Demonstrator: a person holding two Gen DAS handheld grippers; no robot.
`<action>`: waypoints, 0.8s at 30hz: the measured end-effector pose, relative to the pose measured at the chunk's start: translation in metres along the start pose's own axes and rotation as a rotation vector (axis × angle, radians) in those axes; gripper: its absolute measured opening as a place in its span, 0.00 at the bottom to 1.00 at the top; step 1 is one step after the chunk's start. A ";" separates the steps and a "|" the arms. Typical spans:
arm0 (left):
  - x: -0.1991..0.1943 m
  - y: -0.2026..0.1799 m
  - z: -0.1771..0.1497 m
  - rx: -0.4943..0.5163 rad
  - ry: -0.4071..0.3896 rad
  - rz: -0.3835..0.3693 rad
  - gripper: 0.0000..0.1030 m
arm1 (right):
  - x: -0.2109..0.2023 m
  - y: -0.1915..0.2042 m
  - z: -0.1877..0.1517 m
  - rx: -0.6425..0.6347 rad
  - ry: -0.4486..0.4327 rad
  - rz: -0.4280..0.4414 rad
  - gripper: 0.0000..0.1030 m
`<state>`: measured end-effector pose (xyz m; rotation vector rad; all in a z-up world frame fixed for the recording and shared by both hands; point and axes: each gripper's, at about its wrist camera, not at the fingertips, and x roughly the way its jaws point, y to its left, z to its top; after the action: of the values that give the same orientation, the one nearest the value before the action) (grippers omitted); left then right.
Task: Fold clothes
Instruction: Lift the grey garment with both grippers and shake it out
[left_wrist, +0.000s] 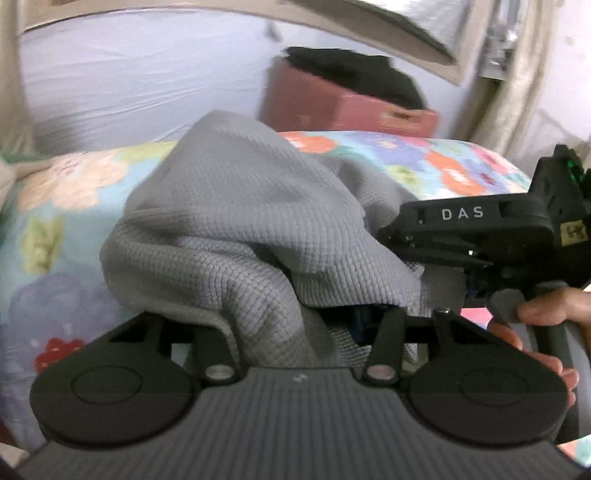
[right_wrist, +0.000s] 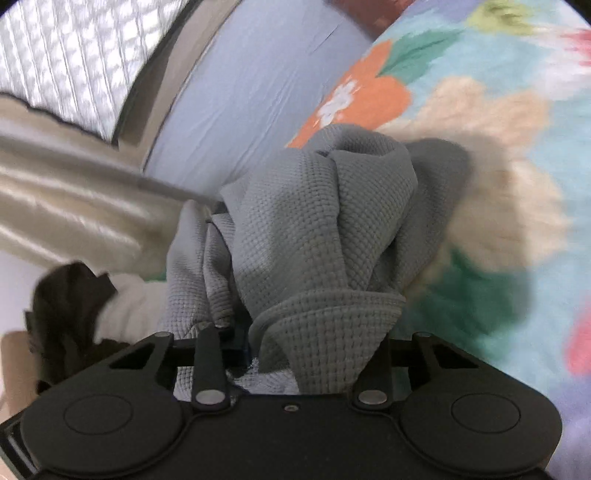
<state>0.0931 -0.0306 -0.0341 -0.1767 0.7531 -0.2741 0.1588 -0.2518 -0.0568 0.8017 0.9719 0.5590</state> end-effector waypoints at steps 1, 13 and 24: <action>-0.003 -0.010 0.000 0.014 0.000 -0.021 0.46 | -0.014 -0.002 -0.003 0.002 -0.017 -0.008 0.41; -0.043 -0.151 -0.039 0.269 -0.023 -0.298 0.46 | -0.190 -0.003 -0.062 -0.198 -0.280 -0.266 0.35; -0.100 -0.270 -0.101 0.403 -0.045 -0.424 0.44 | -0.333 -0.026 -0.137 -0.256 -0.456 -0.431 0.29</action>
<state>-0.0952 -0.2621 0.0273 0.0422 0.5966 -0.8140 -0.1153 -0.4633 0.0446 0.4402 0.6063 0.1103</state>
